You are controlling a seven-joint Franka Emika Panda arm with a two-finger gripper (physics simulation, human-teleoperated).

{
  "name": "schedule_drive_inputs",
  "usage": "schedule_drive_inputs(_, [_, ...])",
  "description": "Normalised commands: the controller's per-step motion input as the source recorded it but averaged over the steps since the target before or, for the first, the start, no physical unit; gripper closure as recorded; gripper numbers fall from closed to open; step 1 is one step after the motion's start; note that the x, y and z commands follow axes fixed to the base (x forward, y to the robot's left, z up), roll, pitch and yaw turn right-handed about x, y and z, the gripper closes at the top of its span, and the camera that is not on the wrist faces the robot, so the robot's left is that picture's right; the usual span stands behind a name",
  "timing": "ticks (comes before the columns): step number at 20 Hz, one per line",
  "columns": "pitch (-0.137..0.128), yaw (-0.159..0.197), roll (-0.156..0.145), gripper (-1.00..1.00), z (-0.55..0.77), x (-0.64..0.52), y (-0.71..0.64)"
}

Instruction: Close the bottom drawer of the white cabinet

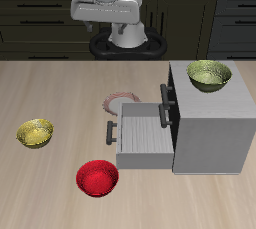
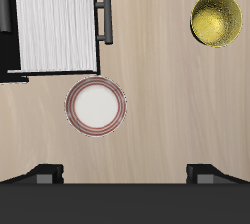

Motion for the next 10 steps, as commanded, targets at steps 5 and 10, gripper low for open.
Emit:
schedule_drive_inputs(5, [0.006,0.019,0.003,-1.0,0.08,0.17,-0.2])
schedule_drive_inputs(10, [-0.011,0.018,0.001,-1.0,0.14,0.18,-0.14])
